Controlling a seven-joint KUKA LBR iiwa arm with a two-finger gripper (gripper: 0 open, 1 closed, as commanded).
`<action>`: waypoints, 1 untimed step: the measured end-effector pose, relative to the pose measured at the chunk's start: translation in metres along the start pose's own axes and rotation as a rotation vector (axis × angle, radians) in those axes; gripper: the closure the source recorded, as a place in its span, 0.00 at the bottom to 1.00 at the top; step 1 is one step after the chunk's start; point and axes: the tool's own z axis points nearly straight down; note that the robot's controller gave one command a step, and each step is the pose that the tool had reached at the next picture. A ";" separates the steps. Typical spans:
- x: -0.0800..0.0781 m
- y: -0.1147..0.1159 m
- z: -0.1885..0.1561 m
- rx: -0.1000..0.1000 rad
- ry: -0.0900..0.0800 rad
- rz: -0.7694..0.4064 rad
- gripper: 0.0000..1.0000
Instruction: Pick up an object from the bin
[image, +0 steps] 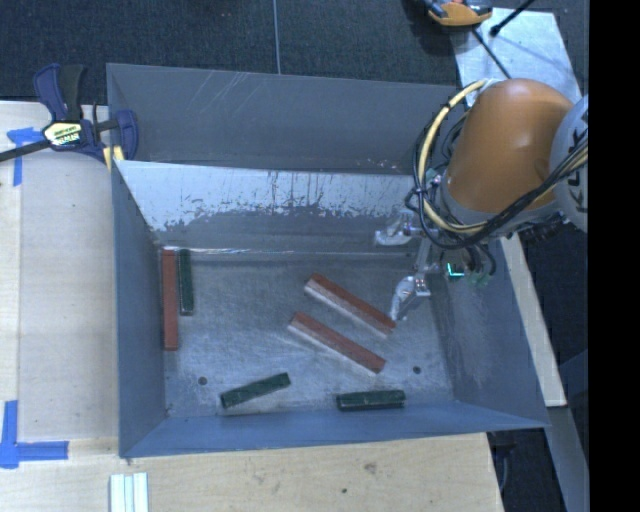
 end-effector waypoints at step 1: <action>0.008 -0.004 0.040 0.001 -0.009 -0.009 0.00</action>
Offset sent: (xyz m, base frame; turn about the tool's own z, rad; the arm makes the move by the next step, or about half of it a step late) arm 0.0008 0.0173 -0.1275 0.2054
